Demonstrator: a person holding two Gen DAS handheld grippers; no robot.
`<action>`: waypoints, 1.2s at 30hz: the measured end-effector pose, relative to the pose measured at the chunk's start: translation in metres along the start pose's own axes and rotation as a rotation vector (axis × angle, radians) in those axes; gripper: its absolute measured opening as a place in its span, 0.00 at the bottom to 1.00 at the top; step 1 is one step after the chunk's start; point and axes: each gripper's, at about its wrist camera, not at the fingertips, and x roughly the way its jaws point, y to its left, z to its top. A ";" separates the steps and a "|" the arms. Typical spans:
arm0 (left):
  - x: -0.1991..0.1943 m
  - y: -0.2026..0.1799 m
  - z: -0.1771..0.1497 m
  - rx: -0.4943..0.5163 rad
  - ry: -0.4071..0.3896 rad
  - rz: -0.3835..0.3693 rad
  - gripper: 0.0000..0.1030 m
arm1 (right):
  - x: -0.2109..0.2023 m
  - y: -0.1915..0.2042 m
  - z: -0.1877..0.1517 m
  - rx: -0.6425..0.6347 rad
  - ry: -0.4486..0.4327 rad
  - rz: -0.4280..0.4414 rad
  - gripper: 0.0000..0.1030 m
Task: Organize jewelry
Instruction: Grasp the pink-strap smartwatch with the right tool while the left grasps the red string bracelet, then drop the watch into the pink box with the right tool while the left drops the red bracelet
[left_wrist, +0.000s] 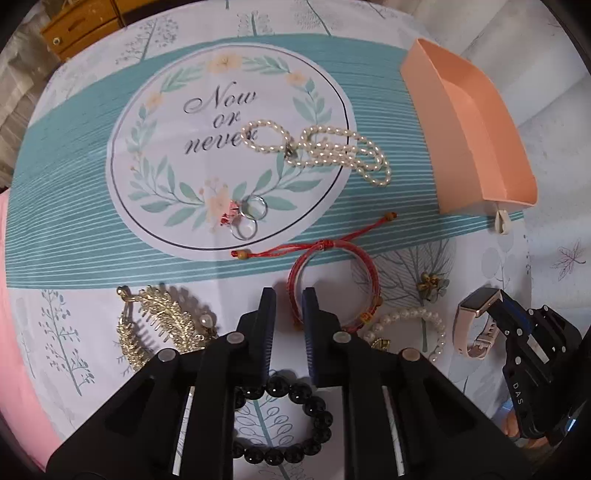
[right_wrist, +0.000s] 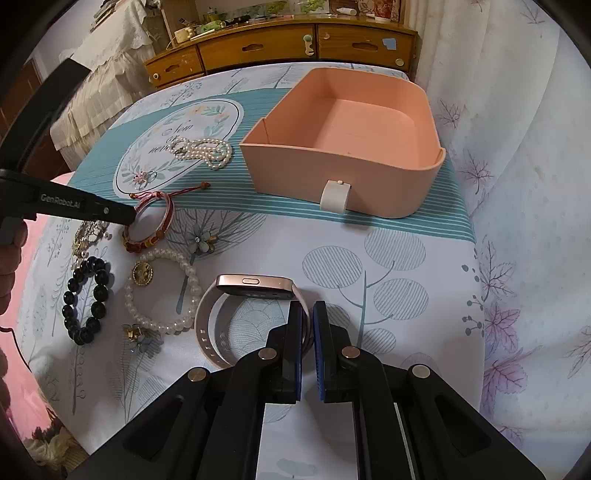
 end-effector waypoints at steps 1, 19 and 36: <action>0.001 -0.001 0.001 0.006 0.005 0.005 0.12 | 0.000 0.000 0.000 0.002 0.000 0.002 0.06; -0.032 -0.035 0.008 0.017 -0.124 0.038 0.03 | -0.049 0.000 0.020 0.005 -0.104 -0.001 0.05; -0.131 -0.106 0.070 0.033 -0.414 -0.042 0.03 | -0.034 -0.033 0.145 0.053 -0.205 -0.139 0.05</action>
